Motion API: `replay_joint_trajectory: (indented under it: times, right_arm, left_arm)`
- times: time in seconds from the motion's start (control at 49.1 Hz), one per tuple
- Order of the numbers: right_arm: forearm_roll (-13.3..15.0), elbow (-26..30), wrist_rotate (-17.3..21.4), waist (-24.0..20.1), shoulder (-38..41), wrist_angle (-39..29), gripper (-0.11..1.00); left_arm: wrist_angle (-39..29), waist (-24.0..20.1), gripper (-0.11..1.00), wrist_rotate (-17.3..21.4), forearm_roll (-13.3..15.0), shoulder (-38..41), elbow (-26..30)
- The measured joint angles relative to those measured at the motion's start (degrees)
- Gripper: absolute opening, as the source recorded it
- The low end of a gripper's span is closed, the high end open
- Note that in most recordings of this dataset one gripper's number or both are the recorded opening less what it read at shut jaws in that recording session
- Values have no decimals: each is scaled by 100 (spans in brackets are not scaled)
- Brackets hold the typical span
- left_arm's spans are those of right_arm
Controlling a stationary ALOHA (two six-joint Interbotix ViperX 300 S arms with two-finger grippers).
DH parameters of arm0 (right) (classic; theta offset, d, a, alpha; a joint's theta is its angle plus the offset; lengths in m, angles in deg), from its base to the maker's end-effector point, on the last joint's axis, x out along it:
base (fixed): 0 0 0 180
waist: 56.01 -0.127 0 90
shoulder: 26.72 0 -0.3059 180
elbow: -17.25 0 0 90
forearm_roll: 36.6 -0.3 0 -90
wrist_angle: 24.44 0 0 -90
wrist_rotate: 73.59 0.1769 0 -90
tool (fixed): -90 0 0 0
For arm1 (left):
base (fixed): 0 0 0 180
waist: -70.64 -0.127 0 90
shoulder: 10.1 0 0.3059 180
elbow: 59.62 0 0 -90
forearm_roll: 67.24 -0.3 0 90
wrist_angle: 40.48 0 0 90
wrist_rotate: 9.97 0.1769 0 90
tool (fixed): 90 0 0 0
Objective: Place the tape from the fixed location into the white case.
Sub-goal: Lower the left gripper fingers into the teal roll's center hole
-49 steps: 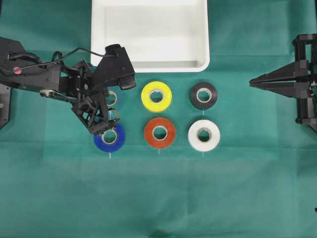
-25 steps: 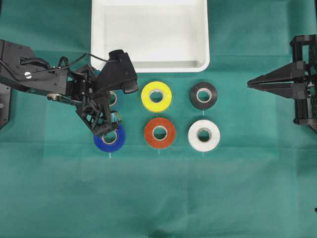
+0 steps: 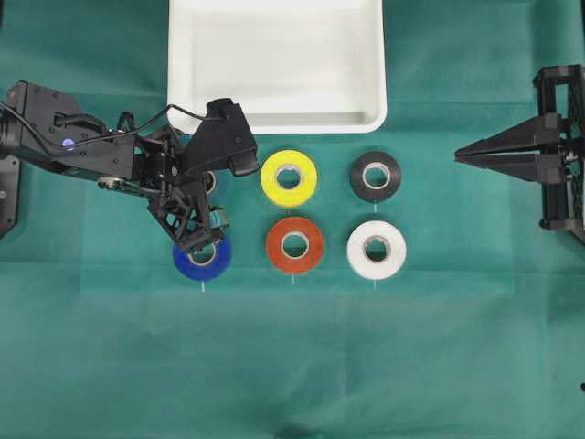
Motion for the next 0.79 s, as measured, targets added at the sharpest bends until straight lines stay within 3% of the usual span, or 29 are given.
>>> replay_joint_trajectory:
  times: [0.673,0.795]
  right_arm:
    - [0,18,9,0,79,26,0]
    - [0,9,0,0,79,26,0]
  left_arm:
    - [141,-35,94,-9,-9,18,-97]
    - [123,-35,88,0,-9,18,-88]
